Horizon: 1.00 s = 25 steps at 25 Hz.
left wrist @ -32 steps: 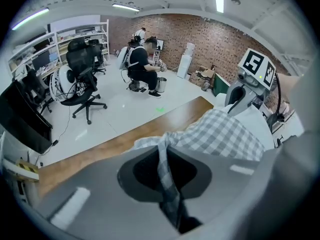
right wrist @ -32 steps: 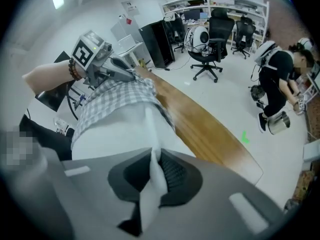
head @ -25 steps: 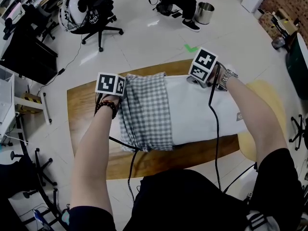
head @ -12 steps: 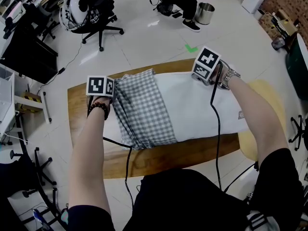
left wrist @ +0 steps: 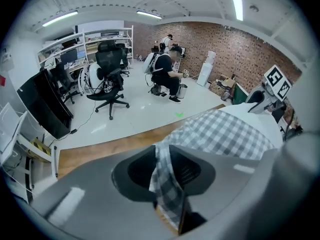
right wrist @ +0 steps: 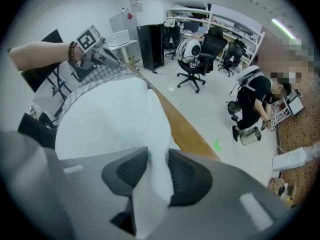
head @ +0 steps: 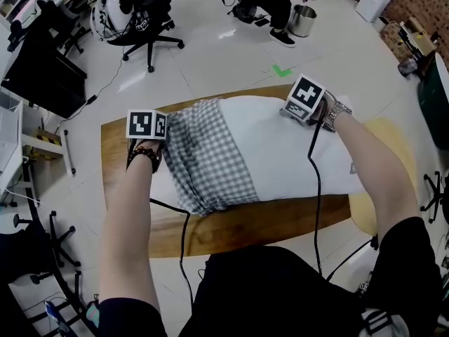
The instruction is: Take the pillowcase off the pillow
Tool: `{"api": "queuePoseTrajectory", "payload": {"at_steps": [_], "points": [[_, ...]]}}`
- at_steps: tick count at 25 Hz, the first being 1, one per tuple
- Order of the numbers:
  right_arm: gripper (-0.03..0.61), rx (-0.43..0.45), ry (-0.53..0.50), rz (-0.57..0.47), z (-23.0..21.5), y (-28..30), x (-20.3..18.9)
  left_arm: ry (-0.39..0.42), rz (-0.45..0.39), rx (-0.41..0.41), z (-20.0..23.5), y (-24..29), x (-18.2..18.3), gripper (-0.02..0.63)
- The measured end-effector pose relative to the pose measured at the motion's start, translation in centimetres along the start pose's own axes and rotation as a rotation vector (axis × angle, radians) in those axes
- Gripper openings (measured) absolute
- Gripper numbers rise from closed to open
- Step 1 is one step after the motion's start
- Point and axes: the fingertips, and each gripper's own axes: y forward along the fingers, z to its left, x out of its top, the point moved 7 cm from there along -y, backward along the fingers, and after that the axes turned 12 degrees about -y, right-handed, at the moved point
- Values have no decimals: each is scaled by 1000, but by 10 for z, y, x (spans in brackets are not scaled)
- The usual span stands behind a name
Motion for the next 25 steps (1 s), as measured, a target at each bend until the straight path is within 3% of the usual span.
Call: {"api": "queuePoseTrajectory", "payload": {"at_steps": [3, 9, 25], "points": [[192, -79, -48, -55, 2, -7, 7, 4, -38, -13, -9, -5, -2, 144], [218, -186, -67, -128, 18, -26, 9, 16, -76, -18, -27, -19, -22, 161], [218, -218, -208, -191, 123, -41, -21, 14, -179, -22, -93, -61, -115, 161]]}}
